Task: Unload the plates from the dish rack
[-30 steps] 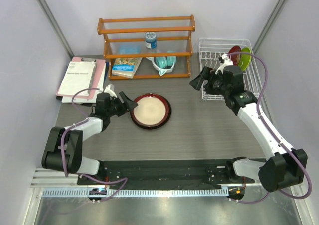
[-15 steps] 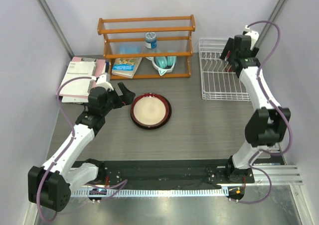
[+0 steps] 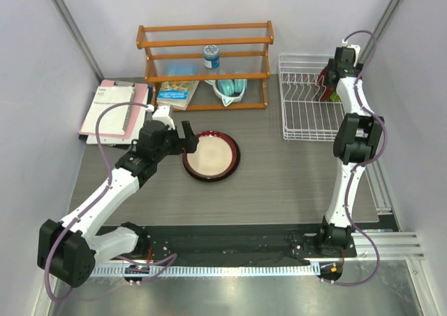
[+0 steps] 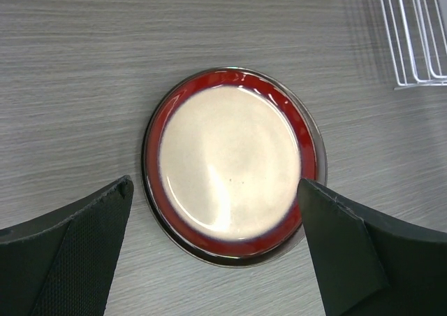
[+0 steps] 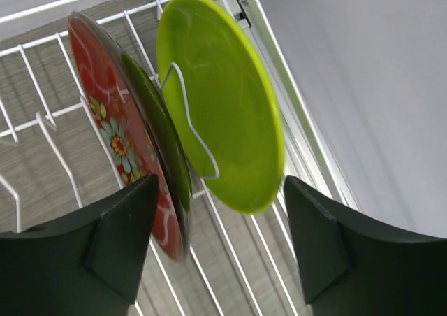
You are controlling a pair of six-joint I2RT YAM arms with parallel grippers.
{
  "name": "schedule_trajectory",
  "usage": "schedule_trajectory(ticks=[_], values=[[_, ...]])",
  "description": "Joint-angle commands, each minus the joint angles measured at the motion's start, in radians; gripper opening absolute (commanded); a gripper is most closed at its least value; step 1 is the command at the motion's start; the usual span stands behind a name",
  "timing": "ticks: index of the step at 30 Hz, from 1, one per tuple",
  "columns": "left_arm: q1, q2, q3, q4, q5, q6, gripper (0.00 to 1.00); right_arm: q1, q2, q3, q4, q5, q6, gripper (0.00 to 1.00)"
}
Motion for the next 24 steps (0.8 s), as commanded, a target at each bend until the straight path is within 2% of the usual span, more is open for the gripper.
schedule_trajectory(ticks=[1, 6, 10, 11, 12, 16, 24], values=[[-0.005, 0.013, 0.038, 0.034, -0.01, 0.023, 0.99, 0.0, 0.034, 0.116, 0.01, -0.056, -0.089, 0.7], [-0.005, 0.048, 0.03, 0.063, -0.006, 0.017, 0.99, 0.002, 0.05, 0.108, 0.035, -0.109, -0.076, 0.53], [-0.005, 0.071, 0.024, 0.075, 0.005, 0.005, 1.0, 0.0, 0.045, 0.111, 0.037, -0.148, -0.076, 0.31], [-0.005, 0.072, 0.021, 0.08, 0.005, 0.002, 0.99, 0.0, 0.044, 0.106, 0.034, -0.144, -0.073, 0.47], [-0.005, 0.073, 0.019, 0.081, 0.005, -0.004, 1.0, 0.002, 0.033, 0.099, 0.033, -0.126, -0.072, 0.54], [-0.005, 0.072, 0.01, 0.095, 0.01, -0.006, 0.99, 0.0, 0.008, 0.057, 0.041, -0.096, -0.076, 0.59], [-0.005, 0.073, -0.001, 0.104, 0.017, -0.018, 1.0, 0.003, -0.077, 0.016, 0.055, -0.11, -0.061, 0.59]])
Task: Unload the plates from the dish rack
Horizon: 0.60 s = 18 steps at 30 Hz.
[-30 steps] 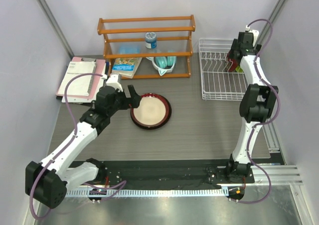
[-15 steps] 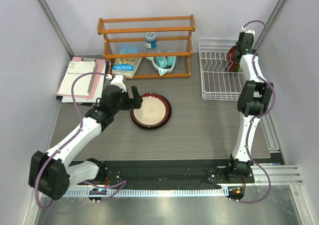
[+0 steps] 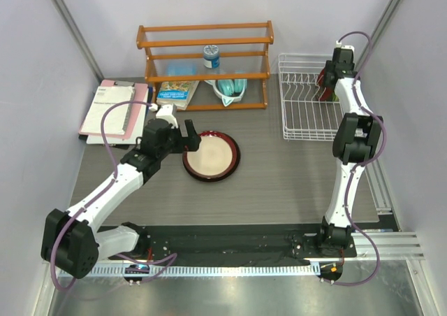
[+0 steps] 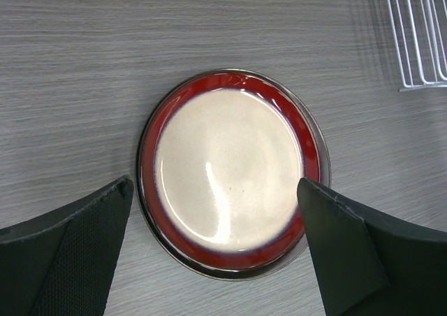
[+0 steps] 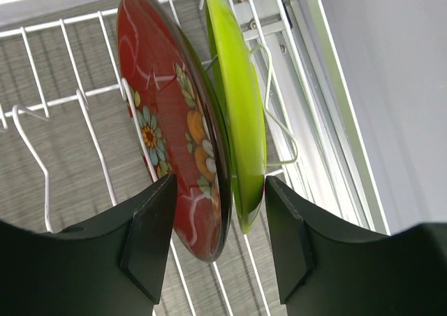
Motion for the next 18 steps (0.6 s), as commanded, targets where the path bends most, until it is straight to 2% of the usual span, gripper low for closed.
schedule_trajectory(ticks=[1, 9, 18], values=[[-0.004, -0.005, -0.002, 0.052, 0.014, -0.016, 0.99, 0.008, -0.126, -0.007, 0.033, 0.007, 0.008, 0.59], [-0.004, -0.005, -0.011, 0.065, 0.021, -0.018, 0.99, 0.044, -0.219, -0.007, 0.014, 0.033, 0.022, 0.61], [-0.004, -0.002, -0.016, 0.075, 0.028, -0.021, 0.99, 0.04, -0.121, 0.055, -0.018, 0.049, 0.02, 0.62]])
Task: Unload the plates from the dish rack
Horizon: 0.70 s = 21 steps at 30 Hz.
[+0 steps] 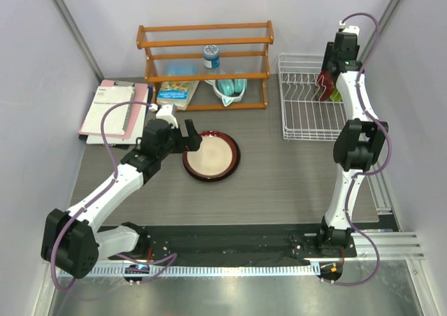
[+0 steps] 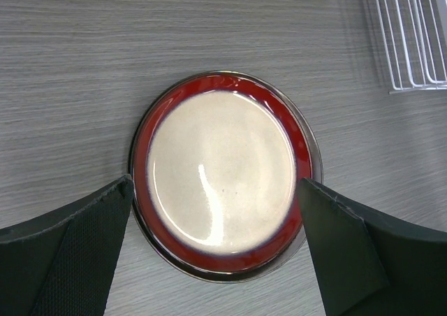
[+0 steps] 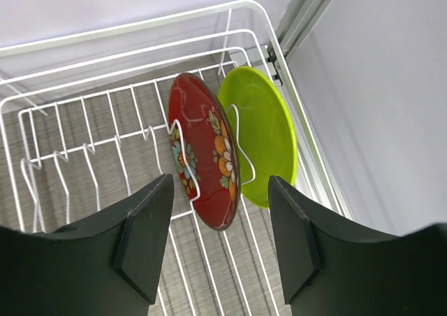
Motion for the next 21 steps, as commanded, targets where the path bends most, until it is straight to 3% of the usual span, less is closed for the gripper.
schedule_trajectory(ticks=[1, 16, 21], values=[[-0.004, 0.001, -0.009, 0.056, 0.01, -0.001, 1.0, -0.006, 0.062, 0.06, 0.0, 0.023, 0.009, 0.62], [-0.004, 0.076, 0.011, 0.062, -0.011, 0.018, 0.99, -0.011, 0.234, 0.215, -0.014, 0.057, -0.012, 0.54], [-0.004, 0.093, 0.015, 0.062, -0.019, 0.022, 1.0, -0.017, 0.256, 0.218, -0.013, 0.061, -0.017, 0.44]])
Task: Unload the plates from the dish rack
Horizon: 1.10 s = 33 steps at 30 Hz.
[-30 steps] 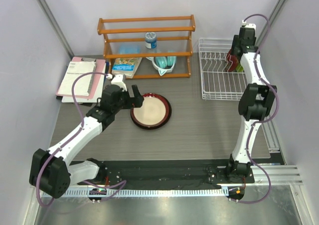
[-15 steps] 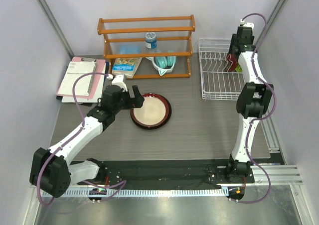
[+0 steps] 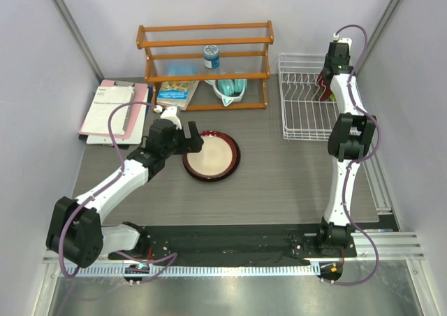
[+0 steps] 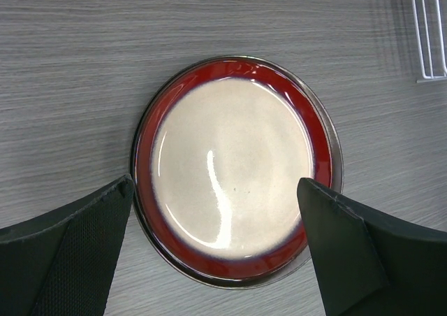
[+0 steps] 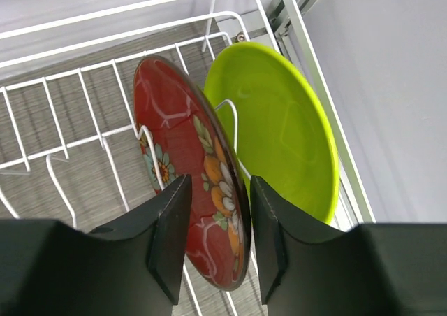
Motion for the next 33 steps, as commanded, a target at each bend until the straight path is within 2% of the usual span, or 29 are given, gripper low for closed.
schedule_trajectory(ticks=[1, 3, 5, 10, 13, 14, 20, 26, 33], values=[[-0.004, 0.012, 0.024, 0.035, -0.016, 0.018, 0.99, -0.006, 0.01, 0.056, 0.013, 0.022, -0.014, 0.41], [-0.002, 0.019, 0.025, 0.036, -0.012, 0.02, 0.99, -0.009, 0.019, 0.057, 0.013, 0.041, -0.019, 0.32], [-0.004, 0.022, 0.03, 0.035, -0.007, 0.017, 1.0, -0.014, 0.021, 0.056, 0.009, 0.029, -0.017, 0.31], [-0.004, 0.026, 0.032, 0.035, -0.013, 0.021, 0.99, -0.025, 0.031, 0.057, 0.007, 0.013, -0.019, 0.2], [-0.004, 0.032, 0.03, 0.036, -0.013, 0.02, 1.0, -0.025, 0.028, 0.05, 0.01, -0.007, -0.023, 0.03], [-0.004, 0.033, 0.03, 0.038, -0.012, 0.02, 0.99, -0.025, 0.024, 0.046, 0.012, -0.017, -0.023, 0.01], [-0.004, 0.029, 0.033, 0.042, 0.002, 0.01, 0.99, -0.007, -0.039, 0.063, 0.012, -0.044, -0.002, 0.01], [-0.004, 0.004, 0.027, 0.03, -0.006, 0.006, 0.99, 0.046, -0.125, 0.065, 0.013, 0.099, -0.059, 0.01], [-0.004, -0.022, 0.007, 0.027, -0.019, 0.007, 1.0, 0.086, -0.113, 0.04, 0.042, 0.269, -0.137, 0.01]])
